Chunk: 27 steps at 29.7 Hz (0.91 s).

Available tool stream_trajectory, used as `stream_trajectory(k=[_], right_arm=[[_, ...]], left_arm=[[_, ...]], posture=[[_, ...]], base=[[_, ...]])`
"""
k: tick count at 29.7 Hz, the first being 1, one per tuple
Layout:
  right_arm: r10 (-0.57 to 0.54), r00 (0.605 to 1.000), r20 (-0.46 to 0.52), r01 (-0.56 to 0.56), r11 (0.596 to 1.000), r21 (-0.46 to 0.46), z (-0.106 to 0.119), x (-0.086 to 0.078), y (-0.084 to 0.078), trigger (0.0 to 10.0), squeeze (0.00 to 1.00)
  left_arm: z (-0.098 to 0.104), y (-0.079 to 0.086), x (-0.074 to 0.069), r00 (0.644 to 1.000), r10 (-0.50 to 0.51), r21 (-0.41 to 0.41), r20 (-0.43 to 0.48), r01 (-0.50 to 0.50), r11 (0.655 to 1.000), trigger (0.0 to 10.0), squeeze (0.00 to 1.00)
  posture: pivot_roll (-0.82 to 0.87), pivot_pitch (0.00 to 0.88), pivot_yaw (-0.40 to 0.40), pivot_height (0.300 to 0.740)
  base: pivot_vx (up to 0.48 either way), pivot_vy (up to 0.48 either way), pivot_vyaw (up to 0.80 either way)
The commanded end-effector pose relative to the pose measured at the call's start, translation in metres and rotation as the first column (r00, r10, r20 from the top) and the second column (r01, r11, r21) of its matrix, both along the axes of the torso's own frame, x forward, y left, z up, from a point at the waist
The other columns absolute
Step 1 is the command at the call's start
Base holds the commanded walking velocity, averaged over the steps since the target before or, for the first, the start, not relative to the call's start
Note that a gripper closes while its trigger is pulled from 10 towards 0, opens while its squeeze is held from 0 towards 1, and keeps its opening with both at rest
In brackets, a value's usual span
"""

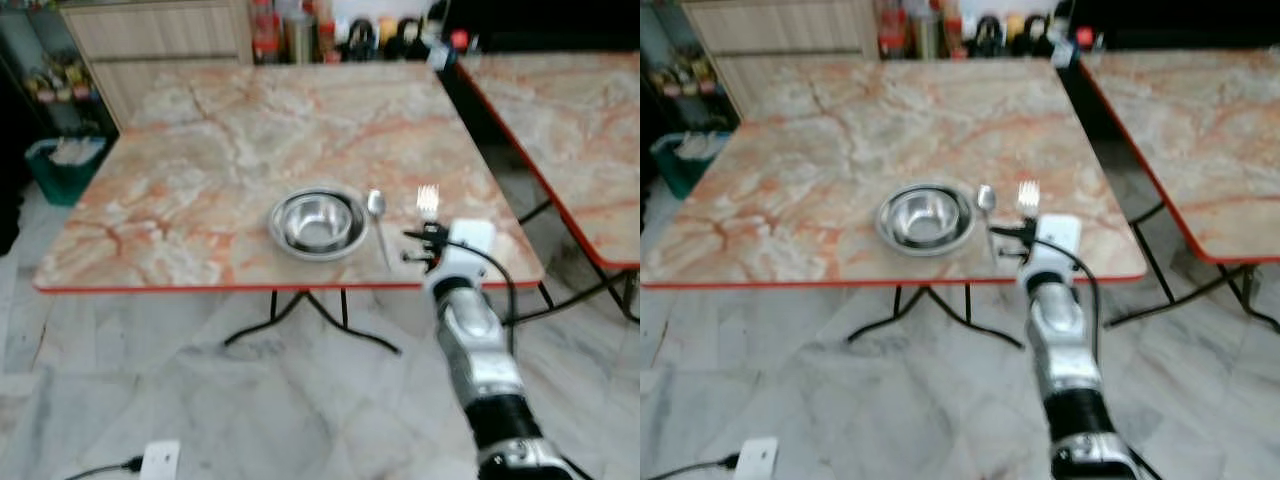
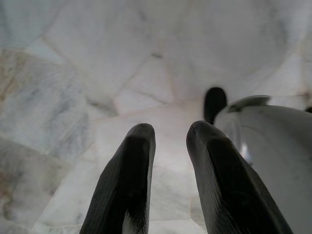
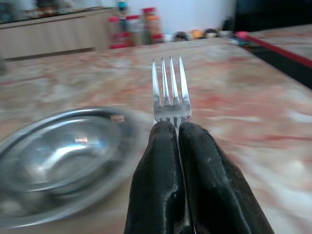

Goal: Setting the table

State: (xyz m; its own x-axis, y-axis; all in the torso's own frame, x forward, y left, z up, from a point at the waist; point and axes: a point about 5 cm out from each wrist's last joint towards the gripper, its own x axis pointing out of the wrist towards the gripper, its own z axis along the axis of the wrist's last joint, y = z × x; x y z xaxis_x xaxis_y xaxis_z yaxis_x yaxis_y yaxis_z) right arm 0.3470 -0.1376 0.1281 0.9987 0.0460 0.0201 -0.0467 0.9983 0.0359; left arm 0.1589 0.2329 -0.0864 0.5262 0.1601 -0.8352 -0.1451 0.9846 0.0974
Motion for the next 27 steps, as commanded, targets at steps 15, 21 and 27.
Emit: stream_trajectory(k=[15, 21, 27], right_arm=[[-0.026, 1.0, 0.001, 0.026, 1.0, 0.0, 0.0014, 0.0003, -0.0095, 10.0, 0.0], [-0.031, 1.0, 0.002, 0.031, 1.0, 0.0, 0.0015, 0.0004, -0.0111, 10.0, 0.0], [-0.03, 1.0, 0.0, 0.03, 1.0, -0.002, 0.0014, 0.0005, -0.0116, 10.0, 0.0]], left_arm=[[-0.003, -0.008, -0.0025, 1.0, -0.002, -0.009, -0.011, 0.002, 1.0, 10.0, 0.0], [-0.0027, -0.0088, -0.0012, 1.0, -0.006, -0.011, -0.008, 0.006, 1.0, 10.0, 0.0], [-0.0025, -0.0007, -0.0057, 1.0, 0.0, -0.006, -0.017, 0.0, 1.0, 10.0, 0.0]], posture=[[-0.06, 0.12, 0.04, 0.74], [-0.06, 0.121, 0.04, 0.74], [-0.07, 0.12, 0.039, 0.74]], base=[[0.131, 0.0, 0.0], [0.302, 0.0, 0.0], [0.303, 0.0, 0.0]])
